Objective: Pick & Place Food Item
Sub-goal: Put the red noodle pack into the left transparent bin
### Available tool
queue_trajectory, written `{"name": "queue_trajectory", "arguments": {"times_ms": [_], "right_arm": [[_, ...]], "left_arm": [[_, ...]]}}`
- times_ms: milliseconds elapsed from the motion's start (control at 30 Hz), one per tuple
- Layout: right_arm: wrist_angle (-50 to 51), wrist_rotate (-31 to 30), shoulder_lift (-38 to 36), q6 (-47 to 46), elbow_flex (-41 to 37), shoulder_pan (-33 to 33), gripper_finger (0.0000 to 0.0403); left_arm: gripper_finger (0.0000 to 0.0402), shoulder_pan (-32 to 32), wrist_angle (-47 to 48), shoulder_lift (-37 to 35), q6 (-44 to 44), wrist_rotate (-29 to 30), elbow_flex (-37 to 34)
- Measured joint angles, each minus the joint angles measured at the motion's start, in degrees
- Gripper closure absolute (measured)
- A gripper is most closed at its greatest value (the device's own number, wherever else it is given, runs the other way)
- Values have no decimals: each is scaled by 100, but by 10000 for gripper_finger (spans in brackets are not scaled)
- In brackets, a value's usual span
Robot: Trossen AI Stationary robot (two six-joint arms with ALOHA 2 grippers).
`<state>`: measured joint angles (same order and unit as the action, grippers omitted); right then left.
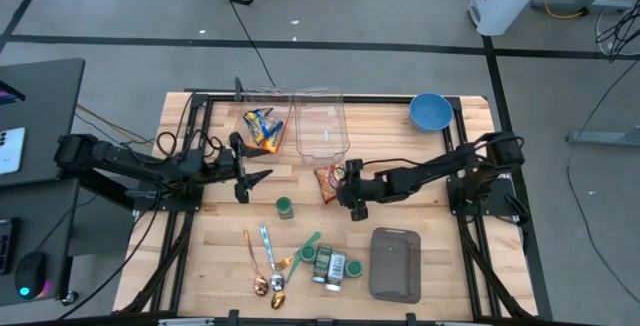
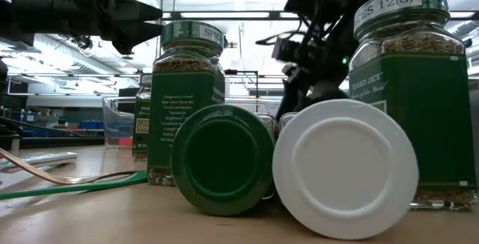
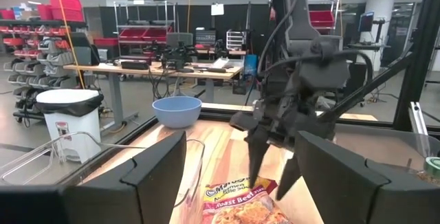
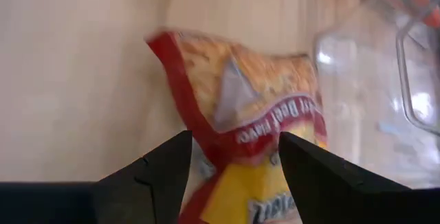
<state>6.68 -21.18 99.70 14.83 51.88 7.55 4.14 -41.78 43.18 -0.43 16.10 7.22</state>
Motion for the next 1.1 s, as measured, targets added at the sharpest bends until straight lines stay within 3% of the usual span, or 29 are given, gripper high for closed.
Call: {"name": "queue_trajectory", "arguments": {"times_ms": [167, 267, 367, 500, 567, 833, 1100], "right_arm": [[104, -265, 129, 51, 5, -1, 176], [116, -318, 129, 52, 7, 0, 204], [126, -328, 129, 52, 7, 0, 258], [216, -333, 124, 61, 7, 30, 362], [243, -336, 122, 103, 9, 73, 391], [88, -110, 79, 112, 8, 302, 399], [-841, 452, -508, 263, 7, 496, 401]], "left_arm": [[122, 0, 6, 0, -1, 1, 0], [122, 0, 6, -1, -1, 2, 0], [122, 0, 8, 0, 0, 2, 0], [122, 0, 8, 0, -2, 2, 0], [122, 0, 8, 0, -2, 2, 0], [122, 0, 6, 0, -2, 2, 0], [122, 0, -6, 0, -22, 0, 0]]}}
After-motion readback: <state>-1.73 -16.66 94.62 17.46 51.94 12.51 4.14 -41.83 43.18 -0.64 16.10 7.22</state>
